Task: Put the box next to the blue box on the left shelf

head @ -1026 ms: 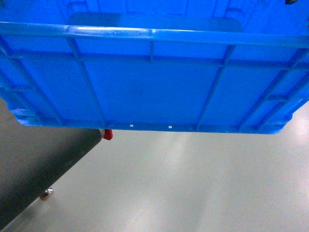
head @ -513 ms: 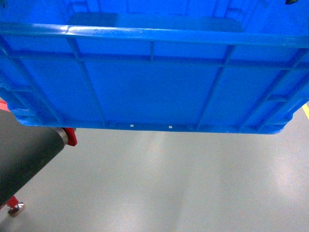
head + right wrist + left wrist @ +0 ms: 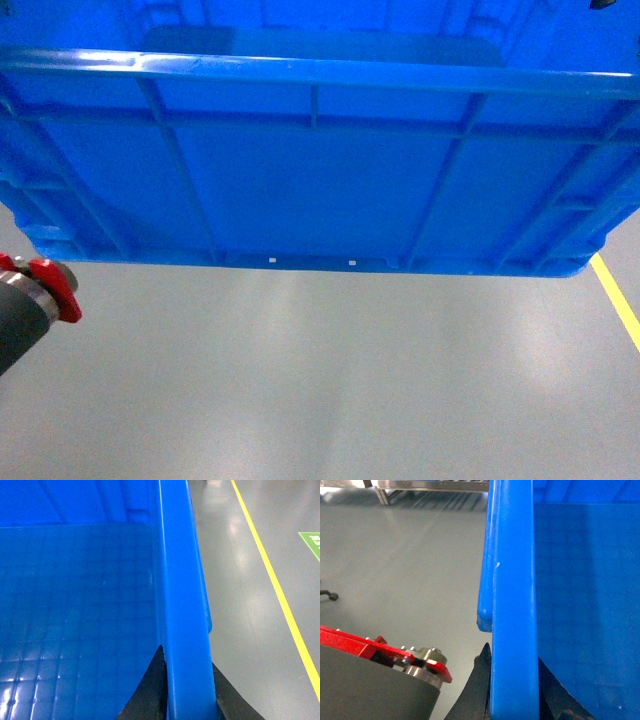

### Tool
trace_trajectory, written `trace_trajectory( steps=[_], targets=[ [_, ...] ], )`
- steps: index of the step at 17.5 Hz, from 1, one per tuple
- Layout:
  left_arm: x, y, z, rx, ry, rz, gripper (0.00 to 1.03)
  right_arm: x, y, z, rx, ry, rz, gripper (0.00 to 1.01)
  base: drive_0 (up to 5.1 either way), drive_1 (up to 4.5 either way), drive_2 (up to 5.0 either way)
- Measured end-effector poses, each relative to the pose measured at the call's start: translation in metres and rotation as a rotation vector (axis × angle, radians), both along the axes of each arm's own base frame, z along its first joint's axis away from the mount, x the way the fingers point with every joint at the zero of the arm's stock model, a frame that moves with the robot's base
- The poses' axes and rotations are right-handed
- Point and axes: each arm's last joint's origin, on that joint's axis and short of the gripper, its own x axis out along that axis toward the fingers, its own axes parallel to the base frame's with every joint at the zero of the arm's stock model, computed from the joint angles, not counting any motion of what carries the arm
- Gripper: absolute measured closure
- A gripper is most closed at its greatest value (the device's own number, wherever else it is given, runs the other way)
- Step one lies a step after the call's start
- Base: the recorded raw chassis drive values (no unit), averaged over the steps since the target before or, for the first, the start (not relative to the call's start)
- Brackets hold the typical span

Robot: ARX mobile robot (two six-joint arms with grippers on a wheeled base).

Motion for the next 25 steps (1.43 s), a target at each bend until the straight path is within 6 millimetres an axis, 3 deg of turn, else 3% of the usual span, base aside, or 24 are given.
trace_trajectory(
  steps=[21,25],
  targets=[
    [-0.0013,-0.0011,0.0016,0.008,-0.006,0.002,0.94,0.0,0.0001,0.0004,0.001,-0.005,0.0,0.92,-1.4,-1.42,-1.4],
    [-0.0012,-0.0012,0.0018,0.008,-0.008,0.001,0.94,-0.0001,0.0001,0.0003,0.001,-0.004,-0.001,0.92,0.0,4.24,-4.3]
  ],
)
